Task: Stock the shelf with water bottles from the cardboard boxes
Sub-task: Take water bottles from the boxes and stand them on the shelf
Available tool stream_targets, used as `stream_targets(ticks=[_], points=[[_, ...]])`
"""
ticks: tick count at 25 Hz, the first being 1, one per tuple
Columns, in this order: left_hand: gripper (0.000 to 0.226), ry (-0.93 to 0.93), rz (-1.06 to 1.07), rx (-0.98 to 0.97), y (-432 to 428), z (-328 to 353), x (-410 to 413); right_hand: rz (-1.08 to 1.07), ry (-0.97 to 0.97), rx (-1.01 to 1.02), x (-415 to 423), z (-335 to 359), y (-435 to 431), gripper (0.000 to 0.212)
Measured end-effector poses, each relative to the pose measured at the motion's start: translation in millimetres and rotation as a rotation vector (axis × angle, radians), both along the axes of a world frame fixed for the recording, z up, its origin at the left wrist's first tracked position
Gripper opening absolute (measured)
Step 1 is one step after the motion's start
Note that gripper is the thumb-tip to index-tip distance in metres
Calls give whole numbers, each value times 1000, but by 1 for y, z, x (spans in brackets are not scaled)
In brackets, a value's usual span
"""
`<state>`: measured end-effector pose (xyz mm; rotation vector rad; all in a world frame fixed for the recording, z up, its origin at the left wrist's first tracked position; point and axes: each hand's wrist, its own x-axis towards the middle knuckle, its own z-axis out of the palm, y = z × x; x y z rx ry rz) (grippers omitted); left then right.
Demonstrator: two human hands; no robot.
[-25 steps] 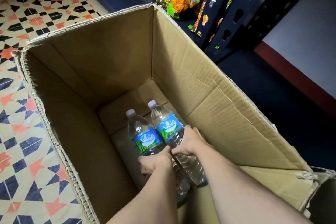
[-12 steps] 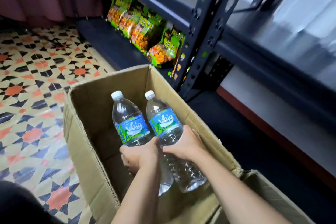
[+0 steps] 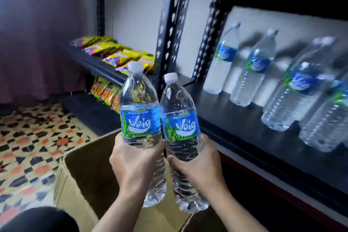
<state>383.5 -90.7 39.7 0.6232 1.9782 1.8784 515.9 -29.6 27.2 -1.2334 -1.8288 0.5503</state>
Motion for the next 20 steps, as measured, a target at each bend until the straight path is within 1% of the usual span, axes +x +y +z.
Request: stream_targets(ticks=[3,6,8,12,15,17,20], points=[[54,52,-107,142,2,38,21,-92,112,160,23,40,-9,78],[58,94,-174,222,17,74,39,-166,160,277,43,77,-2,78],[57,135,-222,271,33,99,50,-222,186,319,55,99,10,80],[62,241,-307,344,66,132,68,-283,227,300,73,124,41,86],[62,261,-360,341,94,143,77,-360,254,295,81,130,67,89],[62,273,-366,321,105,144,76,-374,242,271,80,128,79,88],[61,278,-391,349,137,150,73,-359,228,240,80,135,108,83]])
